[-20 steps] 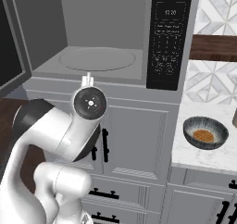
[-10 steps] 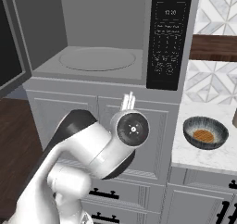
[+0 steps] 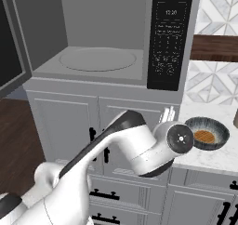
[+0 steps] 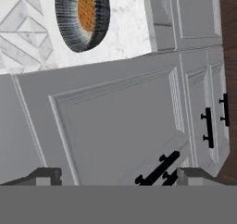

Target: Open the microwave, place the bowl with waffle inside the microwave, then close the microwave door and turn it on.

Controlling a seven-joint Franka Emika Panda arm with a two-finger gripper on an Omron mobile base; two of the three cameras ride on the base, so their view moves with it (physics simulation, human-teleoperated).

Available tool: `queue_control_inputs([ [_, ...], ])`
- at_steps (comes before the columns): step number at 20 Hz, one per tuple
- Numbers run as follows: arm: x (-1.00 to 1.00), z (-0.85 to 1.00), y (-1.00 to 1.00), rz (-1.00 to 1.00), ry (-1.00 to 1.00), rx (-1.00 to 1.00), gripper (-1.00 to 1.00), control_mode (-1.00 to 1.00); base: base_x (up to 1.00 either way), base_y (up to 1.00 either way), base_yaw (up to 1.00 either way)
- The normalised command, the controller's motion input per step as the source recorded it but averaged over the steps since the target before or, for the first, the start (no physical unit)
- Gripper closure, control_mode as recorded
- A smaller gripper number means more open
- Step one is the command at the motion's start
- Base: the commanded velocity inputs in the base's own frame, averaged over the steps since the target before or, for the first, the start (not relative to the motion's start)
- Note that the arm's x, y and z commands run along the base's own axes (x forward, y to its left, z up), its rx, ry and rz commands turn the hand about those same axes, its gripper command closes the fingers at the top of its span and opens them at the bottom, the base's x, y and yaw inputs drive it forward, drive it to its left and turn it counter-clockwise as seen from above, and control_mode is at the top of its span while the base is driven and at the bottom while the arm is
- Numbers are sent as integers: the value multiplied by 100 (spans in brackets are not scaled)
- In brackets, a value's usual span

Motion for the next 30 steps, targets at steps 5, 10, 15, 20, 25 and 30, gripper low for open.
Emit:
queue_control_inputs([
  [5, 40, -34, -100, 17, 1, 18, -100, -100, 0, 0, 0],
  [10, 14, -16, -100, 34, 0, 13, -100, -100, 0, 0, 0],
  [15, 9, -16, -96, 37, 0, 1, -100, -100, 0, 0, 0],
  [20, 0, -30, -66, 27, -4, 0, -100, -100, 0, 0, 0],
  [25, 23, -26, 5, 7, -6, -11, -100, -100, 0, 0, 0],
  [30, 51, -57, -10, -18, 0, -20, -100, -100, 0, 0, 0],
])
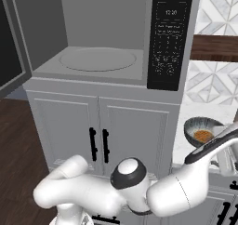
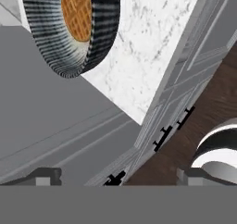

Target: Open the microwave, place the bowl with waffle inside the microwave, then close the microwave door and turn it on.

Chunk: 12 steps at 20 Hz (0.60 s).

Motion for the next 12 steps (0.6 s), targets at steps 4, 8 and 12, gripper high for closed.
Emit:
queue_control_inputs([
  [4, 45, -82, -15, -40, 0, -6, -100, -100, 0, 0, 0],
  [8, 59, -65, 0, -51, -4, -5, -100, -100, 0, 0, 0],
  [12, 79, -10, 0, -38, -10, -14, -100, -100, 0, 0, 0],
])
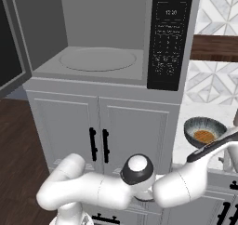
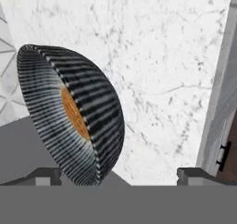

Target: Open the microwave, place the bowl with waffle inside the microwave, then close the microwave door and turn it on.

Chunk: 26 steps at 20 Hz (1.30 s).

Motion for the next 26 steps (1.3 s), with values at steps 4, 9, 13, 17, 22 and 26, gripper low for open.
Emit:
queue_control_inputs([
  [4, 67, -14, 0, -38, -6, -29, -100, -100, 0, 0, 0],
  [9, -7, -51, -1, -15, -7, -30, -100, -100, 0, 0, 0],
  [13, -38, -18, -1, 3, 2, -15, -100, -100, 0, 0, 0],
  [17, -1, 17, 1, 14, 3, 0, -100, -100, 0, 0, 0],
  [22, 0, 1, 38, 4, -6, 0, -100, -100, 0, 0, 0],
  [26, 6, 1, 14, 2, -11, 0, -100, -100, 0, 0, 0],
])
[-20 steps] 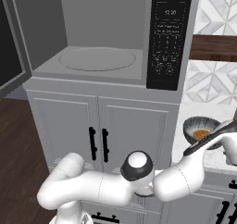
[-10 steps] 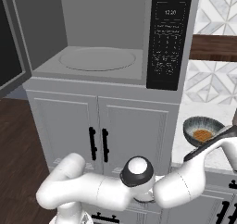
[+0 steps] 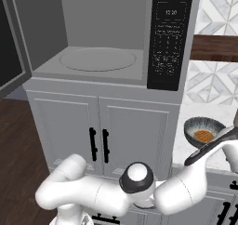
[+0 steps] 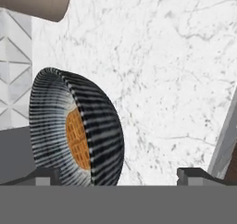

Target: Open the microwave, place the bowl with waffle inside the microwave, then close the microwave door and turn it on.

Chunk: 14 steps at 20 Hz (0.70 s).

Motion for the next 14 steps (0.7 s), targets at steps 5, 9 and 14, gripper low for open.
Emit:
queue_control_inputs([
  [5, 8, 0, 29, 0, -8, 0, -100, -100, 0, 0, 0],
  [9, 22, 0, 15, 0, 2, 0, -100, -100, 0, 0, 0],
  [14, 30, 0, 10, 2, 11, 0, -100, -100, 0, 0, 0],
])
